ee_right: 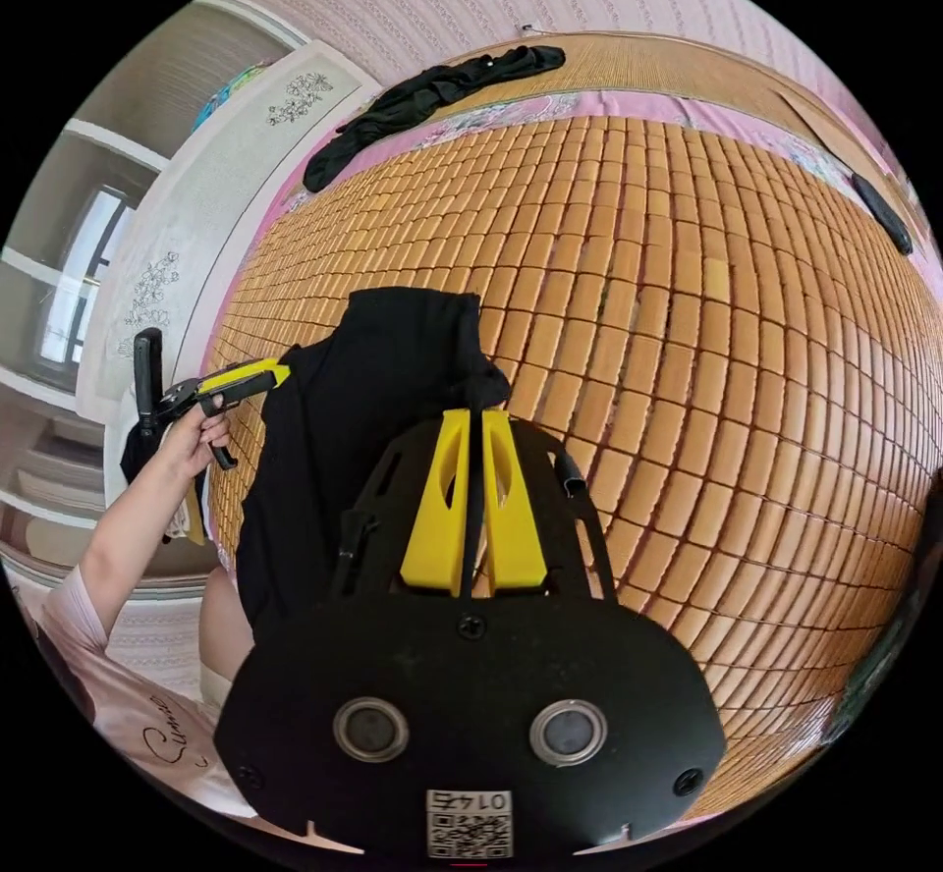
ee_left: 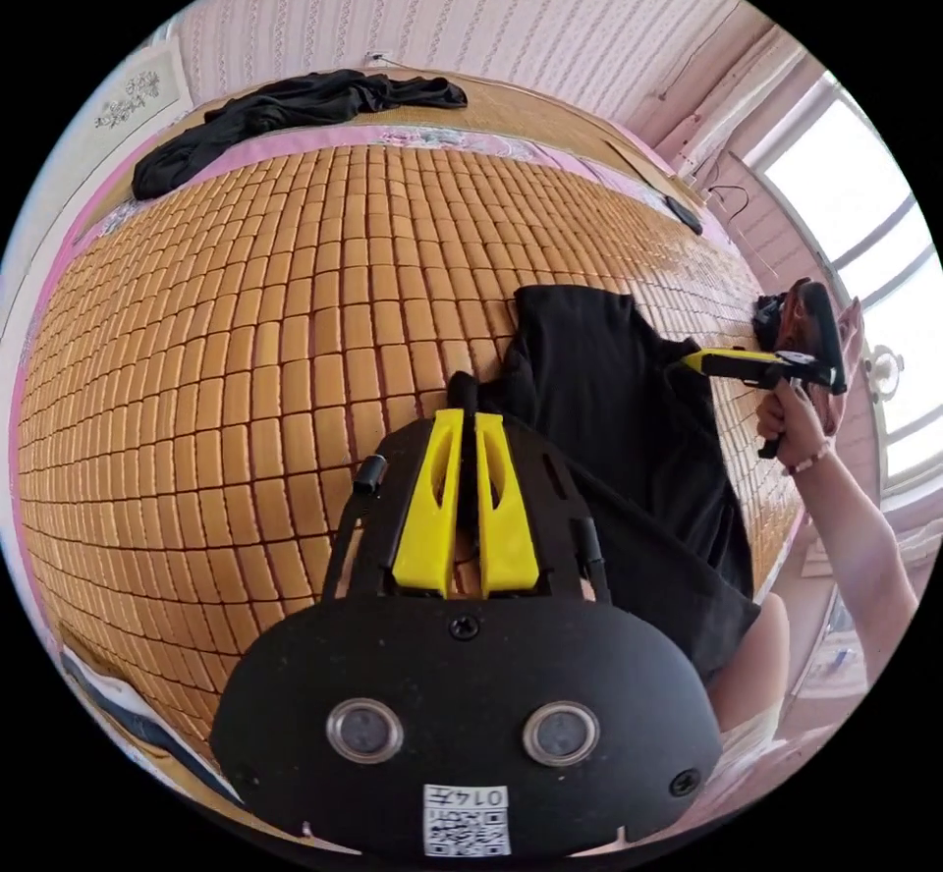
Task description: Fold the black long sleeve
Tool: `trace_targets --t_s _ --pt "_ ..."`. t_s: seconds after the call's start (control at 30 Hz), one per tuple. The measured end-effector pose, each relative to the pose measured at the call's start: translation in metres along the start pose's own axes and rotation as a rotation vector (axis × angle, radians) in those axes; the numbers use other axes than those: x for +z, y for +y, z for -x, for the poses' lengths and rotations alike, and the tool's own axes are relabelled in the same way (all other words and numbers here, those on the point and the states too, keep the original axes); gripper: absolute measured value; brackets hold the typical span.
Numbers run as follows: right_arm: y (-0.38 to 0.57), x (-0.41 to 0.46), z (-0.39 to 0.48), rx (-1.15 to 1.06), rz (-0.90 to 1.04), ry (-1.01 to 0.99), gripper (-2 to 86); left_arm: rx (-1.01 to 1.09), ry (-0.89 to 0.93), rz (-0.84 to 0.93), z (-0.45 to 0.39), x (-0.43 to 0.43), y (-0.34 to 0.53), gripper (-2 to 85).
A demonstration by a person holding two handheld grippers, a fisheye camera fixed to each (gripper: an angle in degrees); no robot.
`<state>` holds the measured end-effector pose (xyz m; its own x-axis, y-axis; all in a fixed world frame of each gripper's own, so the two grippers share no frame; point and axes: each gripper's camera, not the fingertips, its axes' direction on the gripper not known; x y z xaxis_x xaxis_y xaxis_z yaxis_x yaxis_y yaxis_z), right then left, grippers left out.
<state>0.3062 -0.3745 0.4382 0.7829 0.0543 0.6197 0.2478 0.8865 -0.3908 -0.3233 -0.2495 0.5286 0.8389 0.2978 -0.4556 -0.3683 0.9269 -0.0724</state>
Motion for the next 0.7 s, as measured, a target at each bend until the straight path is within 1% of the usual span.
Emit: trace_targets --t_s 0.07,0.2,0.37,0.43,0.5,0.57,0.63,0.7 --pt "-0.002 -0.02 -0.009 0.007 -0.027 0.005 1.2 -0.004 0.008 -0.05 -0.001 -0.012 -0.01 -0.5" --pt "-0.001 -0.046 -0.02 0.04 -0.09 0.004 0.8 0.019 -0.092 -0.127 -0.009 -0.032 -0.033 -0.9" --pt "0.001 -0.082 -0.031 0.091 -0.219 -0.004 0.8 0.023 -0.131 -0.235 -0.018 -0.054 -0.05 -1.0" --pt "0.002 -0.091 -0.032 0.087 -0.242 0.002 0.8 0.031 -0.119 -0.259 -0.021 -0.062 -0.054 -1.0" --pt "0.006 -0.097 -0.031 0.07 -0.255 -0.008 0.9 0.059 -0.086 -0.264 -0.027 -0.069 -0.056 -1.0" --pt "0.021 -0.102 -0.028 0.015 -0.26 -0.065 0.9 0.11 -0.07 -0.247 -0.034 -0.074 -0.05 -1.0" --pt "0.04 -0.105 -0.02 -0.053 -0.253 -0.1 1.0 0.185 -0.068 -0.237 -0.043 -0.082 -0.035 -1.0" --pt "0.069 -0.112 -0.009 -0.138 -0.254 -0.126 1.1 0.283 -0.048 -0.219 -0.053 -0.098 0.002 -1.0"
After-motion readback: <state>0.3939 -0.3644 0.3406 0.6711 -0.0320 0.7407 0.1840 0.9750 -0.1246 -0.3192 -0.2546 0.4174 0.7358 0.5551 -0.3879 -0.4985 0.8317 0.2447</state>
